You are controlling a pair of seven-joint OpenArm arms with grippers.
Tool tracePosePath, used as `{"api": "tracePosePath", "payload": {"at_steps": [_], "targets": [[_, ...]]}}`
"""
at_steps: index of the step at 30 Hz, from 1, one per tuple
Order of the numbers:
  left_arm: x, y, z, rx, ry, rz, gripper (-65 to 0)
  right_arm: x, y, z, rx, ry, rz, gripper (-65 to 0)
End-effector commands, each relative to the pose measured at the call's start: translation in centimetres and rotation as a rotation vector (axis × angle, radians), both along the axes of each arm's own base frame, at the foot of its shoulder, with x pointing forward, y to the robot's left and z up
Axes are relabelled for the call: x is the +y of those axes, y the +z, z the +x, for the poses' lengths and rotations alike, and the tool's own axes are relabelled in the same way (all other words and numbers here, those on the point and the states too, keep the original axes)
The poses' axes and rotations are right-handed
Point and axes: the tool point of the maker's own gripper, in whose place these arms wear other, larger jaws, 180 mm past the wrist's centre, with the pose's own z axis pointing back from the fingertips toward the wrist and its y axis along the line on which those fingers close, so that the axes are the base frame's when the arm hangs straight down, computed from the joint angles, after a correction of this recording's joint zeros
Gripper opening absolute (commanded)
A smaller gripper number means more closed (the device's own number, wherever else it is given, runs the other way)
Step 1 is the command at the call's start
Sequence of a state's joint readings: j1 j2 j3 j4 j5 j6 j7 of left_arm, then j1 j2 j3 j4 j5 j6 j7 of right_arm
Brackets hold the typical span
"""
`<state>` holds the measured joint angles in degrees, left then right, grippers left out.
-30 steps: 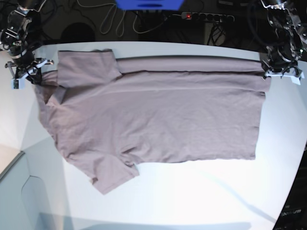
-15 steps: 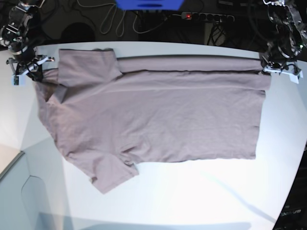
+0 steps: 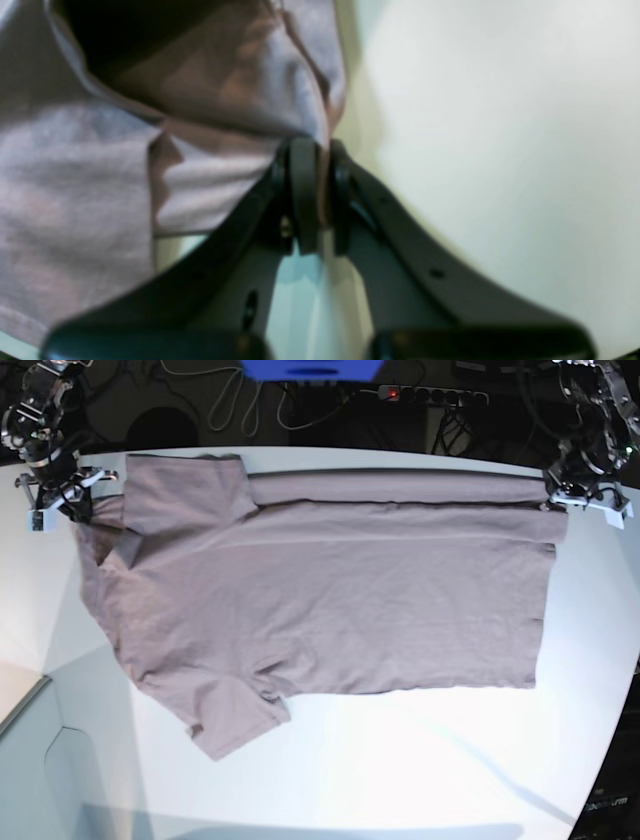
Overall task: Layout the t-shirt on the table in an organized manner, then fold the t-shirt properly
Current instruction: 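Drag the shirt collar end with the right gripper to straighten the fold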
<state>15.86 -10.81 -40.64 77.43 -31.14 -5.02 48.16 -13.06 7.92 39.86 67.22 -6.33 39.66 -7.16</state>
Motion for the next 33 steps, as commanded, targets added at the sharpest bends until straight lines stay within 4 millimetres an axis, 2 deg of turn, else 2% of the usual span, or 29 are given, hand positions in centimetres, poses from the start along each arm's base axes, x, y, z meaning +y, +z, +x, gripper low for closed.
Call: {"api": "tracePosePath", "payload": {"at_steps": [1, 6, 33], "targets": [[1.11, 0.22, -0.7, 0.031, 0.0, 0.036, -65.0, -0.15, -1.8, -2.62, 0.144, 0.03, -0.029, -65.0], [1.11, -0.06, -1.53, 0.047, 0.0, 0.036, -65.0, -0.15, -1.82, -2.7, 0.145, 0.03, -0.029, -65.0], [1.17, -0.08, -1.67, 0.05, 0.0, 0.037, -65.0, -0.08, -1.9, -2.76, 0.147, 0.03, -0.028, -65.0]]}}
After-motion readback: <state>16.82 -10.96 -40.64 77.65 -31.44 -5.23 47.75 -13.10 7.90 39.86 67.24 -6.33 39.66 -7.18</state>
